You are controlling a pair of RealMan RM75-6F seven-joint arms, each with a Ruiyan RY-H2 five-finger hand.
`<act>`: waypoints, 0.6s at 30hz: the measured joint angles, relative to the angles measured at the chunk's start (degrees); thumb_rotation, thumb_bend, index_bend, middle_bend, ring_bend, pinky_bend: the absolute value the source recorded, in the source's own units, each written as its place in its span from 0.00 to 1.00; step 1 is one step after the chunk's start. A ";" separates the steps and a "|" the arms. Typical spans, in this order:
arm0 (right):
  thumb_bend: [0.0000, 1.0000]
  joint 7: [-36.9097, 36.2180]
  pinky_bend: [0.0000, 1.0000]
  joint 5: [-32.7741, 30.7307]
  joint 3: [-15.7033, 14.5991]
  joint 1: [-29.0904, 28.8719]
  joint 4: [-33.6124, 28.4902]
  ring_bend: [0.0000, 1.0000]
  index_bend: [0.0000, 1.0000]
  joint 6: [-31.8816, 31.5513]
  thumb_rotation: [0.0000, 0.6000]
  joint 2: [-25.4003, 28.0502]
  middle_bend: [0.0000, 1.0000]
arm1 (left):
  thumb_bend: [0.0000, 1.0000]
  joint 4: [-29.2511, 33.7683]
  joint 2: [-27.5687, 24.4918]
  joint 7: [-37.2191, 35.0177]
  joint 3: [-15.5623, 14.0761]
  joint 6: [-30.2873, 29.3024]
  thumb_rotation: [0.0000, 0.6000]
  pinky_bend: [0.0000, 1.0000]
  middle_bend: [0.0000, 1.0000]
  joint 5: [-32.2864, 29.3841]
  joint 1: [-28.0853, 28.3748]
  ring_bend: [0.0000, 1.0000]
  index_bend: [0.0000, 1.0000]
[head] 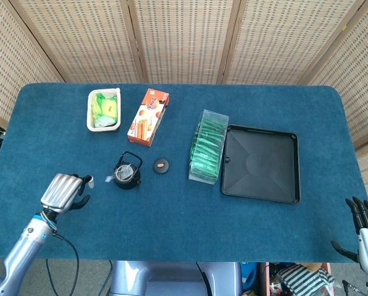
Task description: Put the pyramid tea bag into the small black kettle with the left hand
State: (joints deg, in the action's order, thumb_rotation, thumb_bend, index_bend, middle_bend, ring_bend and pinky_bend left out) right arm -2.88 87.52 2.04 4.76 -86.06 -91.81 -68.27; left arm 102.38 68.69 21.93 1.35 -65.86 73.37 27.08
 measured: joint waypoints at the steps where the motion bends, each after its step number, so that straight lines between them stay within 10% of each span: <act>1: 0.02 -0.02 0.06 -0.04 0.00 0.00 0.01 0.00 0.11 0.04 1.00 -0.01 0.15 | 0.27 0.04 0.03 0.16 0.04 -0.03 1.00 0.63 0.65 -0.03 -0.01 0.55 0.42; 14: 0.02 -0.57 0.06 -0.19 0.04 0.15 0.53 0.00 0.11 -0.14 1.00 -0.09 0.15 | 0.27 1.24 -0.44 3.11 0.02 -0.29 1.00 0.63 0.65 -0.78 -0.34 0.55 0.41; 18: 0.02 -0.74 0.06 -0.12 0.05 0.18 0.66 0.00 0.11 -0.25 1.00 -0.15 0.15 | 0.72 0.62 -0.49 3.49 0.76 1.61 1.00 0.63 0.65 -1.33 1.01 0.55 0.41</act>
State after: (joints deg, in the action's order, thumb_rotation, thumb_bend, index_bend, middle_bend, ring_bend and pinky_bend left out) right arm -3.61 87.40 2.09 4.94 -85.40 -92.07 -68.41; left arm 103.00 68.19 25.42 2.11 -64.25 72.04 28.08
